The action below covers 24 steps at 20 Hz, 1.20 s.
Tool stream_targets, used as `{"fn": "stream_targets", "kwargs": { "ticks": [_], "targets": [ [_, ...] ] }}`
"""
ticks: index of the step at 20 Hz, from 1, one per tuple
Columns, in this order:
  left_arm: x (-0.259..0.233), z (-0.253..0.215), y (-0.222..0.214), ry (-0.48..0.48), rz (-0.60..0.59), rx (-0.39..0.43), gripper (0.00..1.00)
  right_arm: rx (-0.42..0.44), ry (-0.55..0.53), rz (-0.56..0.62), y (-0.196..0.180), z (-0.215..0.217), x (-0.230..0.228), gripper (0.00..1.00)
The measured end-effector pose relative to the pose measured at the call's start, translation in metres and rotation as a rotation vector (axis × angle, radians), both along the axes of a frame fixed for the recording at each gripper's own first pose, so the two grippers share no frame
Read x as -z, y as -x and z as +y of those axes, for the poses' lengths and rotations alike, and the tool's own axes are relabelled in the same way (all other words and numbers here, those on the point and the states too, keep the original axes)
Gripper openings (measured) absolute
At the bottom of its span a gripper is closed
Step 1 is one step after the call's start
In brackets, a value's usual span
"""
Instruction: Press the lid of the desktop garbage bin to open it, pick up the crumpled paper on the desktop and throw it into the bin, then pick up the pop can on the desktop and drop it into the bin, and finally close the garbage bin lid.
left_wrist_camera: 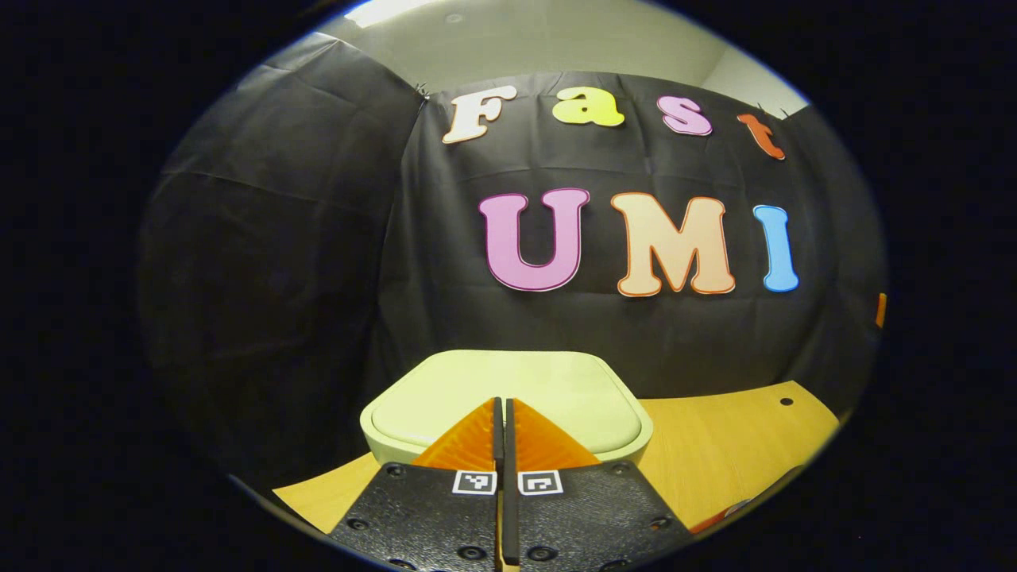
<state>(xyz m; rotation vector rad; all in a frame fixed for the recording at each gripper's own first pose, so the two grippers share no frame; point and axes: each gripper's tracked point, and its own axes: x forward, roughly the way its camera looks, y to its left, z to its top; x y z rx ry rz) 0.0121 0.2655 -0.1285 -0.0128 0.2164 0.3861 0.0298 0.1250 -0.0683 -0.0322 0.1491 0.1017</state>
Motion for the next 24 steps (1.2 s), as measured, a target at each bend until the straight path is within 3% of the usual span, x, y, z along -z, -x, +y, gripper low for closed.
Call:
{"fn": "stream_targets", "kwargs": {
  "ticks": [3,7,12,14,16,18,19,21,22,24],
  "targets": [
    [-0.02,-0.016,0.003,0.005,-0.031,0.017,0.0,-0.021,-0.014,0.0,0.0,-0.014,-0.005,0.98],
    [-0.065,-0.058,-0.01,-0.062,-0.109,0.092,0.0,-0.038,-0.034,0.0,-0.002,-0.033,-0.007,0.98],
    [-0.099,-0.104,-0.002,-0.045,-0.182,0.146,0.0,-0.071,-0.045,0.023,0.0,-0.052,0.001,0.98],
    [-0.102,-0.128,0.0,-0.034,-0.184,0.18,0.14,-0.086,-0.047,0.039,0.002,-0.059,0.009,0.98],
    [-0.105,-0.144,0.005,-0.037,-0.182,0.194,0.46,-0.097,-0.052,0.055,0.004,-0.064,0.017,0.98],
    [-0.107,-0.16,0.008,-0.045,-0.181,0.211,0.62,-0.111,-0.051,0.075,0.006,-0.07,0.029,0.98],
    [-0.108,-0.169,0.01,-0.05,-0.179,0.219,0.62,-0.119,-0.047,0.087,0.007,-0.072,0.036,0.98],
    [-0.109,-0.183,0.013,-0.055,-0.174,0.227,0.73,-0.137,-0.039,0.118,0.009,-0.074,0.055,0.98],
    [-0.11,-0.189,0.016,-0.052,-0.172,0.232,0.84,-0.147,-0.035,0.138,0.011,-0.074,0.067,0.98],
    [-0.113,-0.2,0.021,-0.048,-0.173,0.234,0.88,-0.165,-0.032,0.186,0.015,-0.074,0.091,0.98]
  ]
}}
